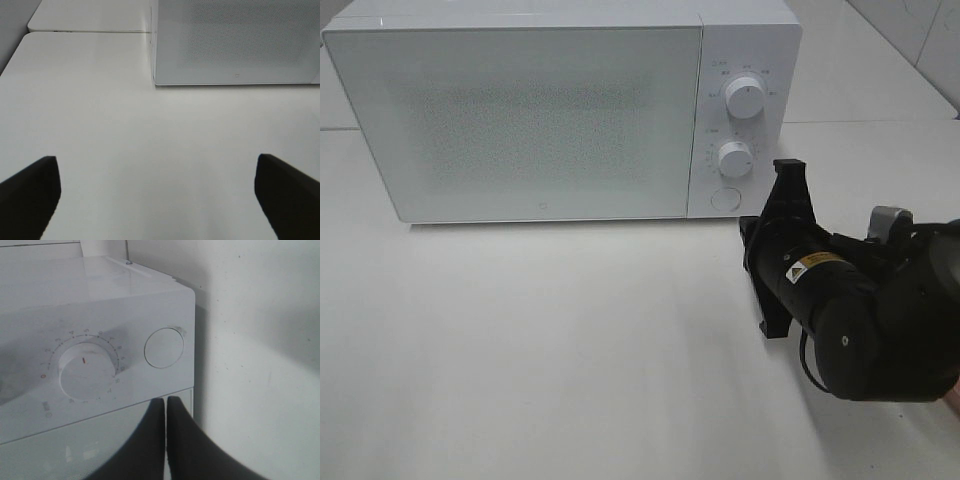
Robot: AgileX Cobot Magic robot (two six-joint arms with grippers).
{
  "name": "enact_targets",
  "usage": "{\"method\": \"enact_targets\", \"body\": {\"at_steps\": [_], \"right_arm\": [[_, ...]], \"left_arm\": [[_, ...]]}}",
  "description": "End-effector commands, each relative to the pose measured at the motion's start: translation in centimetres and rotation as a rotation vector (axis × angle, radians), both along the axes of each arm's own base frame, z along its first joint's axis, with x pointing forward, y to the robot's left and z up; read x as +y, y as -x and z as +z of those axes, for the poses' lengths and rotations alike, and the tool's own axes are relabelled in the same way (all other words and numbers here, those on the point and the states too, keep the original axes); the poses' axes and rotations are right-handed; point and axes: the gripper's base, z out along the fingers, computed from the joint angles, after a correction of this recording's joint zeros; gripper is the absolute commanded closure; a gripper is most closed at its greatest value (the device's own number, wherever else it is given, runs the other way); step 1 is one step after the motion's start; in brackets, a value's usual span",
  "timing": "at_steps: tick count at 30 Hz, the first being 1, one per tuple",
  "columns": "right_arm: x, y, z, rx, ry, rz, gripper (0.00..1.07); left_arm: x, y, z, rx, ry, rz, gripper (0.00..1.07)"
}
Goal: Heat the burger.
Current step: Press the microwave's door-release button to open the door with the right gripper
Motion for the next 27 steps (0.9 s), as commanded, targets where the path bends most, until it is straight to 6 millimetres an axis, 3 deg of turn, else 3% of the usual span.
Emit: {"method": "enact_targets", "body": {"at_steps": [1,19,27], "right_arm": [[-0.1,-0.7,0.2,0.006,0.011,0.000,1.07],[1.3,-4.0,-1.8,0.006,0.012,-0.043,1.07],[1.5,-5.7,-1.3,-0.021,0.023,-0.015,1.07]], "left_arm": [[0.0,0.3,-0.1,-0.026,0.003,-0.003,0.09],[0.0,0.3,-0.1,-0.026,0.002,-0.002,0.09],[0.0,0.3,-0.1,-0.026,0.002,-0.002,0.09]]}}
